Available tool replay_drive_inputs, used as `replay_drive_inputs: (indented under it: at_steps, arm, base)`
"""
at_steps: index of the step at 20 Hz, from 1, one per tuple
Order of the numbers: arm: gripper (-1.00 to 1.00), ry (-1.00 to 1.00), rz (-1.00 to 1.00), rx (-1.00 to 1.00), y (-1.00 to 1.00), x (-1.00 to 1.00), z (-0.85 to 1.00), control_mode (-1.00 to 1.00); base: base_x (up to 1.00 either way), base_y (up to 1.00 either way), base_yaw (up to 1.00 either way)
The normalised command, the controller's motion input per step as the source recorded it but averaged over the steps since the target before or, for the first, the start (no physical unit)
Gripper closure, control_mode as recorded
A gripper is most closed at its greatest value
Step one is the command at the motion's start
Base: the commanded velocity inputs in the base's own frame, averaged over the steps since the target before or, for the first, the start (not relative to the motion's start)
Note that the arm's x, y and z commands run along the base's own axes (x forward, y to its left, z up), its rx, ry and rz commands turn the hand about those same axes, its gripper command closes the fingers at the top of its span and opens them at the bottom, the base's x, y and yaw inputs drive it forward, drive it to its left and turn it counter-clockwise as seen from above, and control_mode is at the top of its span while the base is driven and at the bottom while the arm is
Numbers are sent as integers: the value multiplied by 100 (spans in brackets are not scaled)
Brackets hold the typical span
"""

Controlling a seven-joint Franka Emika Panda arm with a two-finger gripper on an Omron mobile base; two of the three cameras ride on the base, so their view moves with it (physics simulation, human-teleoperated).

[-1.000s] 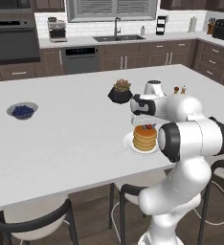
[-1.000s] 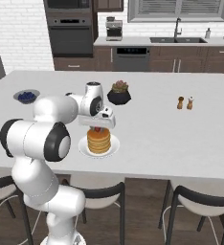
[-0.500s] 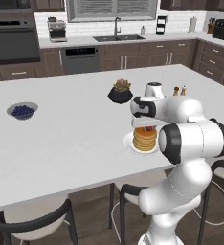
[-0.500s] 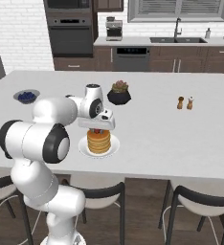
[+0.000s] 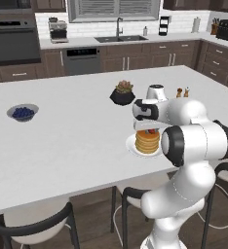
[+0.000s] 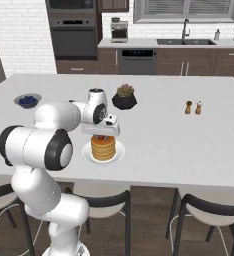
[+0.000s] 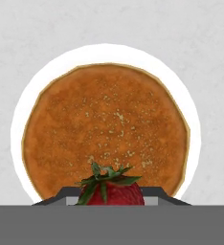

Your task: Take the strawberry from the fridge and place it on top of the pancake, located on the dining counter.

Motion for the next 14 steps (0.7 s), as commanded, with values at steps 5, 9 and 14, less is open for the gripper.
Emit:
replay_drive_inputs:
  at_steps: [5,9,14]
  arm:
    - [100,0,0,0,0,0,-4,-100]
    - [-100,0,0,0,0,0,-6,-100]
    - [-100,0,0,0,0,0,0,-100]
  base:
    - [0,0,0]
    - [0,0,0]
    - [0,0,0]
